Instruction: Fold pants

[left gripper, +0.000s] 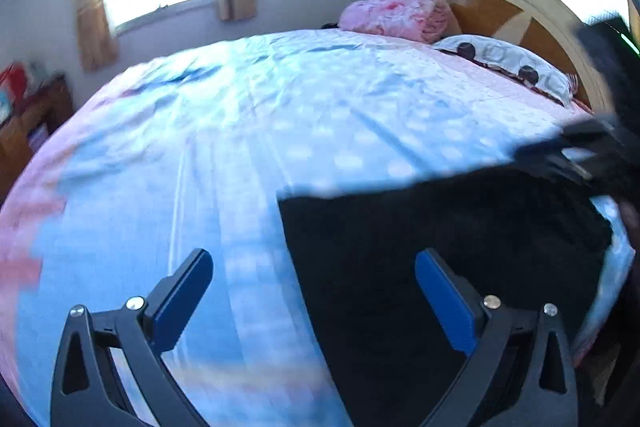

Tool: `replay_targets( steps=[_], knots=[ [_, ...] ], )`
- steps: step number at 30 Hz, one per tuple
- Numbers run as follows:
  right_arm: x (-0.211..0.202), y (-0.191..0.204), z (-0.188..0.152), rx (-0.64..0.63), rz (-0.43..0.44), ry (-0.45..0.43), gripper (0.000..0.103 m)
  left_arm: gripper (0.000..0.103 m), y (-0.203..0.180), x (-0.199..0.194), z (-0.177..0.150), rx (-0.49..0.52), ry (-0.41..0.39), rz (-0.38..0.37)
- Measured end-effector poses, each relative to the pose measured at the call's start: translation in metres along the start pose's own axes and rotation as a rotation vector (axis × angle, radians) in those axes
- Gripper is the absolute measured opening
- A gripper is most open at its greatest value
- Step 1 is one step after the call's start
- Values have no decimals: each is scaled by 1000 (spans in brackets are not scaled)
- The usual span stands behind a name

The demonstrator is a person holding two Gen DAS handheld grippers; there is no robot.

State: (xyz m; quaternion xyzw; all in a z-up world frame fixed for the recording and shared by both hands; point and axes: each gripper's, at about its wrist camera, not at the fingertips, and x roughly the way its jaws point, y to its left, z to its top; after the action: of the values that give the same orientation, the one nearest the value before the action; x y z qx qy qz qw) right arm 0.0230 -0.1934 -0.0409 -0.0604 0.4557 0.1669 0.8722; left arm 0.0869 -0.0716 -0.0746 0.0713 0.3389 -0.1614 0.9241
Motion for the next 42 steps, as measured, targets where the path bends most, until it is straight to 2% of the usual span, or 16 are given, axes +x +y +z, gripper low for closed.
replay_targets(
  steps=[3, 5, 6, 8, 11, 13, 15, 18, 21, 23, 26, 32, 36, 38, 40, 42],
  knots=[
    [-19, -21, -21, 69, -56, -13, 43, 87, 10, 31, 31, 19, 58, -143],
    [-35, -31, -41, 84, -90, -31, 43, 85, 7, 47, 38, 71, 98, -185],
    [-41, -33, -48, 86, -99, -40, 43, 83, 4, 56, 40, 114, 122, -183],
    [-49, -37, -60, 99, -99, -49, 43, 65, 6, 73, 41, 143, 154, -187],
    [-45, -41, -69, 130, -86, -43, 43, 48, 20, 85, 39, 98, 201, -263],
    [-40, -41, -73, 121, -96, -36, 43, 42, 22, 89, 35, 75, 220, -293],
    [-35, -39, -75, 106, -103, -29, 43, 26, 17, 88, 29, 82, 229, -296],
    [-30, -40, -75, 103, -111, -32, 43, 24, 18, 83, 32, 77, 214, -315],
    [-29, -42, -75, 109, -104, -35, 43, 38, 26, 77, 35, 96, 213, -351],
    [-28, -43, -76, 112, -100, -37, 43, 53, 31, 75, 35, 129, 212, -363],
    [-27, -46, -78, 127, -102, -40, 43, 57, 37, 74, 35, 169, 232, -409],
    [-25, -46, -80, 145, -107, -43, 43, 57, 42, 79, 38, 230, 265, -497],
    [-23, -46, -80, 148, -110, -39, 44, 57, 56, 89, 45, 173, 289, -563],
    [-23, -47, -80, 150, -107, -40, 45, 48, 56, 97, 43, 145, 331, -591],
    [-22, -48, -80, 156, -103, -41, 45, 35, 48, 95, 39, 180, 335, -601],
    [-21, -49, -81, 164, -103, -44, 45, 29, 40, 96, 36, 187, 341, -595]
  ],
)
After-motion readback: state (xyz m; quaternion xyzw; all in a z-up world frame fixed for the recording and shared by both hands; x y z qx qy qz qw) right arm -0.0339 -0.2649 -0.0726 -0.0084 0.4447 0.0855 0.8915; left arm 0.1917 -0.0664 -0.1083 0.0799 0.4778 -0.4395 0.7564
